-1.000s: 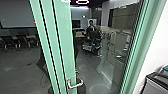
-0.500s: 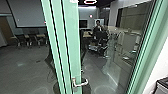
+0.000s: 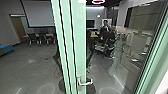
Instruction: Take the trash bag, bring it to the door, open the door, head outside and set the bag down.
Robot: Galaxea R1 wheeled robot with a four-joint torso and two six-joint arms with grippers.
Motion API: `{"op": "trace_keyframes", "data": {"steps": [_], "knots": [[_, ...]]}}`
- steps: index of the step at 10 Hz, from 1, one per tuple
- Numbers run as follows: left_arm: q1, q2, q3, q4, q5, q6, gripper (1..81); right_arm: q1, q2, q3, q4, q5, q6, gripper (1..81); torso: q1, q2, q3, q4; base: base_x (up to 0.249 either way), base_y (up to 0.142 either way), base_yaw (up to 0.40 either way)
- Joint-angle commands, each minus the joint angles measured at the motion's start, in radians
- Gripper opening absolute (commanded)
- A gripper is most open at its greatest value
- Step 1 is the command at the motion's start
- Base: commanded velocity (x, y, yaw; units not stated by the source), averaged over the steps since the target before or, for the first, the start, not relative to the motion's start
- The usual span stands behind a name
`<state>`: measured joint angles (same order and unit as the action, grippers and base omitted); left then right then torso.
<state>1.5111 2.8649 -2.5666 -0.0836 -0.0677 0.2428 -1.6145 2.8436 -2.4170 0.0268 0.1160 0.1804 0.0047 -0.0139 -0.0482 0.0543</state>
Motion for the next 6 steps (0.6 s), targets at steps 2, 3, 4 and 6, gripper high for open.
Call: {"op": "trace_keyframes", "data": {"steps": [2, 3, 4, 6], "knots": [[-0.044, -0.011, -0.006, 0.01, 0.055, 0.009, 1.0, 0.032, 0.004, 0.013, -0.007, -0.052, -0.001, 81.1, 0.0, 0.0, 0.0, 0.0, 0.0, 0.0, 0.196], [-0.044, -0.011, -0.006, 0.012, 0.055, 0.009, 1.0, 0.03, 0.006, 0.013, -0.008, -0.052, -0.001, 81.1, 0.0, 0.0, 0.0, 0.0, 0.0, 0.0, 0.196], [-0.044, -0.011, -0.006, 0.013, 0.055, 0.009, 1.0, 0.03, 0.009, 0.013, -0.01, -0.052, -0.001, 81.1, 0.0, 0.0, 0.0, 0.0, 0.0, 0.0, 0.196], [-0.044, -0.01, -0.007, 0.013, 0.055, 0.009, 1.0, 0.03, 0.01, 0.013, -0.011, -0.052, -0.001, 81.1, 0.0, 0.0, 0.0, 0.0, 0.0, 0.0, 0.195]]}}
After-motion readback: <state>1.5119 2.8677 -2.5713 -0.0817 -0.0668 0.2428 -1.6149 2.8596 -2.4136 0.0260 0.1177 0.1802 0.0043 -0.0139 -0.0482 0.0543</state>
